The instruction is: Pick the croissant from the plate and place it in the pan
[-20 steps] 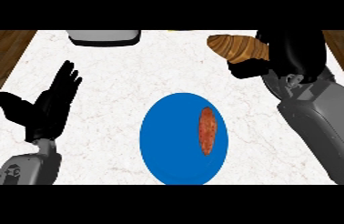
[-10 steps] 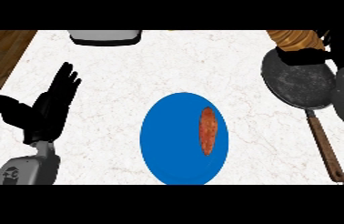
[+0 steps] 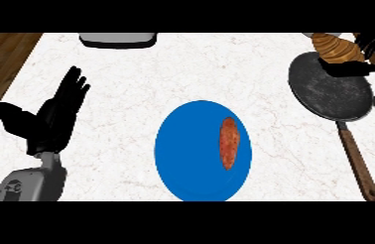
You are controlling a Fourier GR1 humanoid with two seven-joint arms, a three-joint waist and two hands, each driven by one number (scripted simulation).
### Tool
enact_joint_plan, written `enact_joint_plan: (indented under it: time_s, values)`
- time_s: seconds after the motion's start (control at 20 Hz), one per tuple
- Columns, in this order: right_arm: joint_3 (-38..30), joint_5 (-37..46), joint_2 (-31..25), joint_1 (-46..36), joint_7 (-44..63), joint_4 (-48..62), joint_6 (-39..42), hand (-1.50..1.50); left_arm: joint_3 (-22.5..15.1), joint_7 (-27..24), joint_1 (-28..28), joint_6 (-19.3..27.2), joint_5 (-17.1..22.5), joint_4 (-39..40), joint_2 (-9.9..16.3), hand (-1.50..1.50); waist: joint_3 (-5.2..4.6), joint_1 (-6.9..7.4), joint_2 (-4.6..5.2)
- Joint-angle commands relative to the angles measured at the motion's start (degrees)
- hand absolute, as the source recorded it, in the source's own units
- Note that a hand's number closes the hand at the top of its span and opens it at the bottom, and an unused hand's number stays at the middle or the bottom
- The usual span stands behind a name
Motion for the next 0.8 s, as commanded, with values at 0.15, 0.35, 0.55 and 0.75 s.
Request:
enact_joint_plan:
  time_s: [0.15, 0.35, 0.55, 0.75]
  values:
    - [-3.2, 0.6, 3.9, -3.2, -14.5, 21.2, -10.8, 1.50, -0.3, -1.0, 1.1, -2.0, 0.7, -0.5, -0.2, 0.00, 0.07, 1.48, 0.55]
    - [-4.8, 0.5, 2.2, -7.4, -11.6, 29.0, -5.7, 1.50, -1.1, 0.4, -3.6, 1.4, -2.0, 2.3, -1.6, 0.00, 0.04, 0.77, 0.43]
    - [-9.0, -3.2, 1.3, -8.5, -10.1, 34.8, -3.0, -1.50, -1.7, 2.6, -5.4, 1.6, -2.0, 1.3, -1.7, 0.00, 0.14, 1.45, 0.70]
    - [-11.0, -4.9, 0.9, -6.4, -18.6, 38.0, -2.3, -1.50, -0.2, -1.8, -4.4, 0.1, -1.6, 5.6, -1.4, 0.00, 0.14, 1.14, 0.87]
